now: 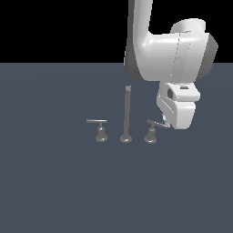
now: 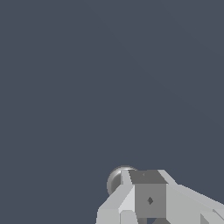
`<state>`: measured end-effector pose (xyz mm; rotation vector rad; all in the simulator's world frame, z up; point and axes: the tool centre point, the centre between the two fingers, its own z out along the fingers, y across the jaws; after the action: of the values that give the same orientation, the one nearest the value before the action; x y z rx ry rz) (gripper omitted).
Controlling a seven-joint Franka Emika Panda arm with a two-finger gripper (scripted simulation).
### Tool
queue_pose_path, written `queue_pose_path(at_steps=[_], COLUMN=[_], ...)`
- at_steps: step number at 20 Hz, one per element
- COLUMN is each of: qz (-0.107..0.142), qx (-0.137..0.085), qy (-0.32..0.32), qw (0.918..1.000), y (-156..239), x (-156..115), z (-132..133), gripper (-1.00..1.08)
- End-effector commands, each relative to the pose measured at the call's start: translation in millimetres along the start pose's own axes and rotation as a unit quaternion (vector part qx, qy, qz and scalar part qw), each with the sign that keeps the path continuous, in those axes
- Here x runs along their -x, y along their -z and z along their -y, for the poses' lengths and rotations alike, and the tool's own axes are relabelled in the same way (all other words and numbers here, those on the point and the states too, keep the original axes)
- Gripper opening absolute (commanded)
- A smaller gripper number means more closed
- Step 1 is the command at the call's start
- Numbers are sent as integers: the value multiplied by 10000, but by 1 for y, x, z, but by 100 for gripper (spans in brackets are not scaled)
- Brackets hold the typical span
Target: Turn on the faucet by rotating a designated handle.
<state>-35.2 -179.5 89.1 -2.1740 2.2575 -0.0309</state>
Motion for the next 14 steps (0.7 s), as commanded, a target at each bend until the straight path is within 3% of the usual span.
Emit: queue_pose_path(at_steps=[1,5,14], qz=[42,4,31], qx=[88,46,82], qy=[-1,-50,-21], qw=[10000,10000,10000], y=[0,0,1], x=[4,-3,28], z=[-17,-17,-39], gripper=[-100,-100,-100])
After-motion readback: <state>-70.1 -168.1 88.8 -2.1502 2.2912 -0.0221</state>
